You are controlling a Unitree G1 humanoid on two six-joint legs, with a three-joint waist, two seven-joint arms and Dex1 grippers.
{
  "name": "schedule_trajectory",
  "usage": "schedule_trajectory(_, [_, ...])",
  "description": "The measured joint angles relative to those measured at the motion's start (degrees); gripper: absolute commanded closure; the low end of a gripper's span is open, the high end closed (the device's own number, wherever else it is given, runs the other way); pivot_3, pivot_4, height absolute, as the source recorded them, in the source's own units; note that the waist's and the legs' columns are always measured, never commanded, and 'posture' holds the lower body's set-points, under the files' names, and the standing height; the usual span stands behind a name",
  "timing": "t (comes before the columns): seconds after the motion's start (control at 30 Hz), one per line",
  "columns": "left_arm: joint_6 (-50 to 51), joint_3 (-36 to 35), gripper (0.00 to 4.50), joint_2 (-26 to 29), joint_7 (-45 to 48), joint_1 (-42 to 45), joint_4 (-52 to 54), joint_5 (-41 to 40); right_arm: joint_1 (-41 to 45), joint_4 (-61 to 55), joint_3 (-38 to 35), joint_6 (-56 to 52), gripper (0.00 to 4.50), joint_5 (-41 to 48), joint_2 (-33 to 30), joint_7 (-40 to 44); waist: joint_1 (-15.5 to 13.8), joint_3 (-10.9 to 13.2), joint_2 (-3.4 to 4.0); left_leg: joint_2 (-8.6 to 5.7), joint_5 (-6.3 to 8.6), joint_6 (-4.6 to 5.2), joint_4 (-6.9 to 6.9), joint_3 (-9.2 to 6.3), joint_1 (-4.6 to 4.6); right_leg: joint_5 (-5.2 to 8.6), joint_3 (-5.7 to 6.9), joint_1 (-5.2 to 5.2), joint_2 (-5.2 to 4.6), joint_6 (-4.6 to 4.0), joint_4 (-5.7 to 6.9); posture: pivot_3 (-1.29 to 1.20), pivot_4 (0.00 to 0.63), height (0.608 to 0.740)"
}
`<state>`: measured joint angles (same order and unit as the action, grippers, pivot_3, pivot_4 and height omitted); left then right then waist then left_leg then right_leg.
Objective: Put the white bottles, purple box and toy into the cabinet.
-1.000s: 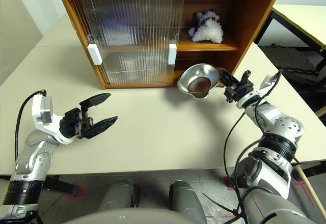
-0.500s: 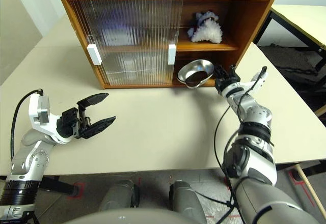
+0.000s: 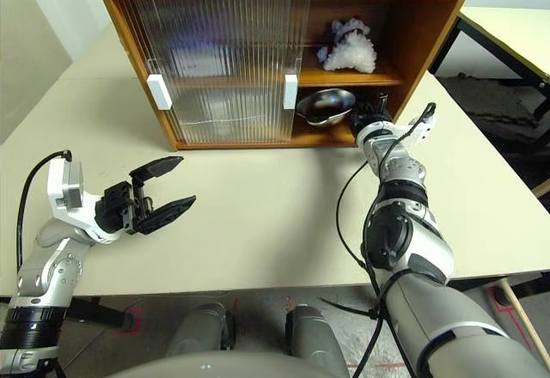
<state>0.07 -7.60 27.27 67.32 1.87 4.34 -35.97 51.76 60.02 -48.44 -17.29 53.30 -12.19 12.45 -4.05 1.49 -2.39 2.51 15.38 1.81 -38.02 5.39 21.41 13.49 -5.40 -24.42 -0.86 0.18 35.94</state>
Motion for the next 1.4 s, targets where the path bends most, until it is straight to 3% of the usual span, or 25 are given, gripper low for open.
schedule_trajectory(0.33, [0.0, -0.04, 0.0, 0.0, -0.46, -0.15, 0.03, 0.01, 1.75, 7.89, -1.63, 10.72, 4.5, -0.63, -1.1, -1.31, -0.07, -0.04, 0.02, -0.01, 0.0, 0.0, 0.0, 0.0, -0.04, 0.0, -0.01, 0.05, -0.01, -0.01, 0.0, 0.26, 0.004, 0.74])
schedule_trajectory(0.67, [0.0, 0.36, 0.0, -0.2, -0.6, -0.17, 0.14, 0.11, 2.81, 10.32, -1.77, 13.22, 4.5, -0.69, -0.77, -0.66, 0.02, -0.11, -0.01, 0.02, 0.0, 0.0, -0.01, 0.02, -0.12, -0.01, -0.01, 0.11, -0.01, -0.02, 0.0, 0.26, 0.003, 0.74])
schedule_trajectory(0.83, [0.01, 0.46, 0.0, -0.19, -1.06, -0.16, 1.7, 0.11, 2.82, 12.45, -1.74, 13.4, 2.96, -1.55, -0.63, -1.23, 0.09, -0.1, 0.0, 0.05, 0.0, 0.0, 0.0, 0.05, -0.1, -0.02, -0.01, 0.07, 0.0, -0.05, 0.0, 0.26, 0.005, 0.74])
schedule_trajectory(1.1, [0.51, 0.69, 0.0, -0.15, -1.25, -0.14, 1.76, 0.1, 2.89, 13.12, -1.72, 13.15, 0.02, -2.41, -0.89, -0.14, 0.04, -0.12, -0.03, 0.04, 0.01, -0.01, 0.0, 0.04, -0.09, -0.02, 0.0, 0.09, 0.0, -0.05, -0.02, 0.25, 0.007, 0.74])
schedule_trajectory(1.4, [0.69, 0.98, 0.0, -0.15, -1.24, -0.12, 1.77, 0.09, -1.85, 8.28, 2.76, 5.69, 0.02, -5.37, -2.91, 5.95, -0.16, -0.18, -0.12, 0.04, 0.0, -0.01, -0.01, 0.01, -0.1, -0.01, 0.04, 0.13, -0.03, -0.06, -0.03, 0.24, 0.011, 0.74])
